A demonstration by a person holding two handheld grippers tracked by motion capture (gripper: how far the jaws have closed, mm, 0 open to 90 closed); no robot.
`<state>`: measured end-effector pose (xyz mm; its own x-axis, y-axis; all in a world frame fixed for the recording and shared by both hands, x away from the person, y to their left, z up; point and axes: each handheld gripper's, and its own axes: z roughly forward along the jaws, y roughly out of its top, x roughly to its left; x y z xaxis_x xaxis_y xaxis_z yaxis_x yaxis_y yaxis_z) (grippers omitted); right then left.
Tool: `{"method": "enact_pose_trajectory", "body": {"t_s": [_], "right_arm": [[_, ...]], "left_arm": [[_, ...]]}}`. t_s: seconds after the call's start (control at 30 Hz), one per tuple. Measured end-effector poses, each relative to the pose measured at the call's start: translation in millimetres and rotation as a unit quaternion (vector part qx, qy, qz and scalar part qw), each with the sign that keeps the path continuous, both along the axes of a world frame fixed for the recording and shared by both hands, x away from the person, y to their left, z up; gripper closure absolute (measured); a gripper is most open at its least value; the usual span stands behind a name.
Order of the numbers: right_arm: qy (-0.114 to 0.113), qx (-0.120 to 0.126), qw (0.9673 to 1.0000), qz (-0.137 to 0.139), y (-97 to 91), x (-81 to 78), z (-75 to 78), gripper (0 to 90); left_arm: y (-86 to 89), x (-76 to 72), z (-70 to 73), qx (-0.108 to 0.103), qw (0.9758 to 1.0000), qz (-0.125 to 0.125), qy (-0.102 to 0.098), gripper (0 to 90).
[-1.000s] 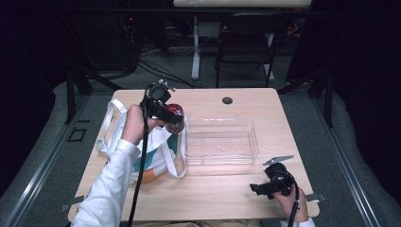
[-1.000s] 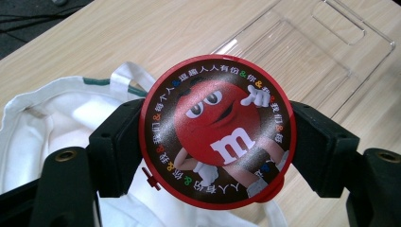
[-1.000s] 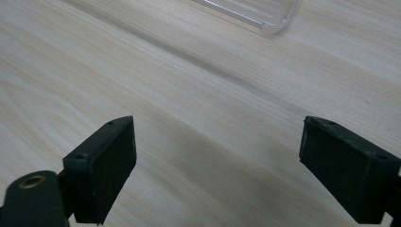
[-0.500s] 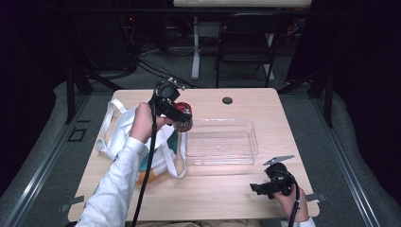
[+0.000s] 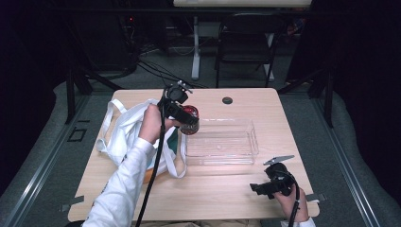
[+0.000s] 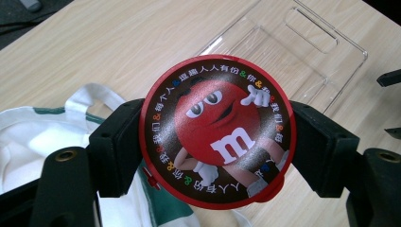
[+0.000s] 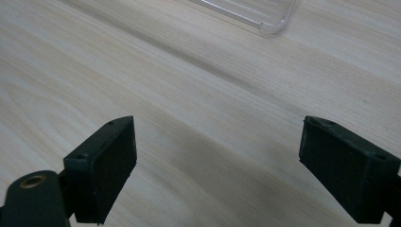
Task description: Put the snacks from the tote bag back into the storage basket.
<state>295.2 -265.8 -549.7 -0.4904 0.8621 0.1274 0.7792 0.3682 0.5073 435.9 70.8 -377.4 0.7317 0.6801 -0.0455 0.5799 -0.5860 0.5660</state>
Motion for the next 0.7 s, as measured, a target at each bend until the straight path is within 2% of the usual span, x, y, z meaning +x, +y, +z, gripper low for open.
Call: {"method": "enact_pose_trajectory", "body": {"t_s": [0.1, 0.57, 0.7], "right_arm": [[0.000, 0.007, 1.0000, -0.003, -0.1, -0.8, 0.5, 11.6], [-0.001, -0.003, 1.0000, -0.002, -0.2, -1.1, 0.4, 11.6], [-0.001, 0.002, 1.0000, -0.001, -0.6, -1.1, 0.5, 11.6]], "left_arm": [[-3.9, 0.5, -3.6, -0.001, 1.0000, -0.003, 0.004, 26.0], [-18.3, -1.6, -20.1, -0.007, 0.9997, -0.014, 0.017, 26.0], [-21.6, -2.4, -24.2, -0.009, 0.9997, -0.012, 0.017, 26.0]]}}
